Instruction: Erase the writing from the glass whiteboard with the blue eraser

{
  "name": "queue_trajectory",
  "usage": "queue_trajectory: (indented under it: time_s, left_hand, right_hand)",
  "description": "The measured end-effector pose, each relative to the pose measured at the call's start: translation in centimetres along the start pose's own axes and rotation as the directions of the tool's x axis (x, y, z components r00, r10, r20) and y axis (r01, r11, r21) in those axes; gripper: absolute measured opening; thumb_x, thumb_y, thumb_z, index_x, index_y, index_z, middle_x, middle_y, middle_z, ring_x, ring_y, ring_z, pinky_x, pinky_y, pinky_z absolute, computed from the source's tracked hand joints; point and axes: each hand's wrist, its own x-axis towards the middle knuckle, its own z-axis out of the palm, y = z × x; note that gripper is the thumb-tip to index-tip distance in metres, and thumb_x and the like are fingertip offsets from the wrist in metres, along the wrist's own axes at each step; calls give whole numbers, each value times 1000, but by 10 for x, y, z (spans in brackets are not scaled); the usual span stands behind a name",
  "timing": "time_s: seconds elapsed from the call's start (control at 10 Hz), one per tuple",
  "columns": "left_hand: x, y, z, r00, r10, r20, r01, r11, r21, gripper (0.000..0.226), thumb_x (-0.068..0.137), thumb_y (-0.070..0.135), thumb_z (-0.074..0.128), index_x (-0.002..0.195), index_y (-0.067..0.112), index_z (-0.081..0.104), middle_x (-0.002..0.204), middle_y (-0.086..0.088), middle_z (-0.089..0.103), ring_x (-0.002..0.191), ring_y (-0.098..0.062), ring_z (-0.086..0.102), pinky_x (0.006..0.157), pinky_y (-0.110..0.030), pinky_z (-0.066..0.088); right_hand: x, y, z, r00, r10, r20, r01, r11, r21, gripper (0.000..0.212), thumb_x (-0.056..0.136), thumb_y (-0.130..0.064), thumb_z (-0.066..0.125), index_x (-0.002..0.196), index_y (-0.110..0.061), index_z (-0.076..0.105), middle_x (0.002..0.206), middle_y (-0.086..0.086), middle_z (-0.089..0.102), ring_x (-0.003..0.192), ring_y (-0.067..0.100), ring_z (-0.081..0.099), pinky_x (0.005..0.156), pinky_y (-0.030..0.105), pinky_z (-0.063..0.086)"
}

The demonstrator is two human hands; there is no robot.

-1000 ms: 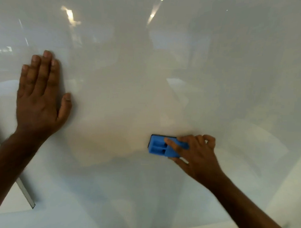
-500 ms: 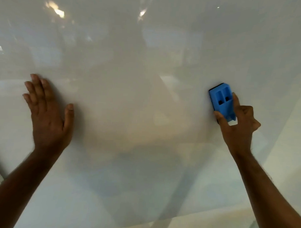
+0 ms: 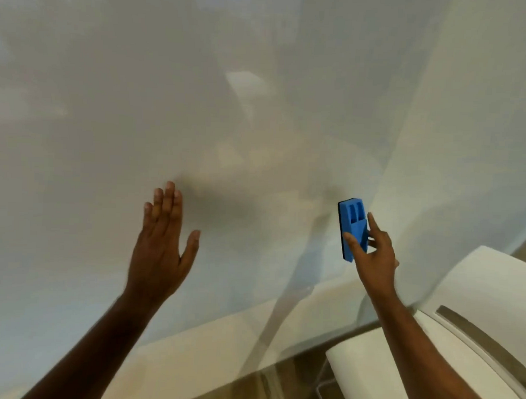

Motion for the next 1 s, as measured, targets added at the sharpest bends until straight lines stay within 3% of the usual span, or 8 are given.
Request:
queue_trajectory:
  time_s: [0.1,0.3,0.4,0.5,0.6,0.7,0.9,1.0]
  left_hand:
    - [-9,32,29,997,19,74,-18,1000,-16,78,113,41,40,171,-3,14,183,-18,8,170,-33,11,138,-53,15]
    - [-34,94,85,976,39,212,-19,995,-94,77,113,43,42,172,-1,17,182,-17,10,170,-31,11,137,-53,20]
    - [-45,110,107,959,-8,283,25,998,-55,78,112,48,39,173,6,16,183,-12,7,170,-30,10,136,-51,20]
    - [-51,113,120,944,-13,331,15,1000,-5,79,112,52,36,174,6,17,184,-12,6,170,-29,9,136,-51,18]
    - [-59,107,131,933,38,357,-51,998,27,80,112,51,41,172,1,23,183,-15,11,170,-33,13,135,-53,20]
    - [-67,102,137,931,52,362,-69,997,35,80,112,50,43,171,0,23,183,-16,12,169,-34,13,135,-54,22]
    - [-82,91,140,916,36,399,-44,999,12,81,112,50,42,173,1,17,183,-14,7,170,-33,9,135,-52,18]
    - [-87,87,134,921,27,388,-35,999,13,81,112,51,40,173,2,16,184,-13,5,170,-32,7,135,-53,19]
  right_hand:
    - [-13,43,-13,996,66,60,-63,996,-59,77,89,-51,76,156,-41,40,121,-8,57,112,14,60,96,24,47]
    - [-48,160,-43,925,336,178,-263,904,-338,79,88,-58,72,155,-28,44,123,2,57,111,19,57,94,38,39]
    - [-71,234,-52,879,446,172,-253,739,-624,73,86,-74,60,147,-34,50,115,-2,63,100,20,62,91,44,45]
    - [-88,270,-54,830,524,193,-203,605,-770,66,90,-72,58,143,-33,51,106,-5,61,89,15,58,85,40,42]
    - [-111,298,-50,756,614,226,-194,540,-819,64,91,-69,59,142,-30,48,116,-7,63,92,13,57,86,38,36]
    - [-122,311,-45,725,649,229,-207,522,-828,64,91,-70,58,139,-29,46,121,-7,62,96,13,59,87,38,37]
    - [-135,322,-37,768,616,177,-212,505,-836,72,86,-75,60,136,-26,47,115,-4,62,95,15,57,85,39,39]
    - [-142,325,-40,768,623,152,-262,521,-813,81,83,-76,63,142,-23,45,120,1,62,104,21,60,93,47,43]
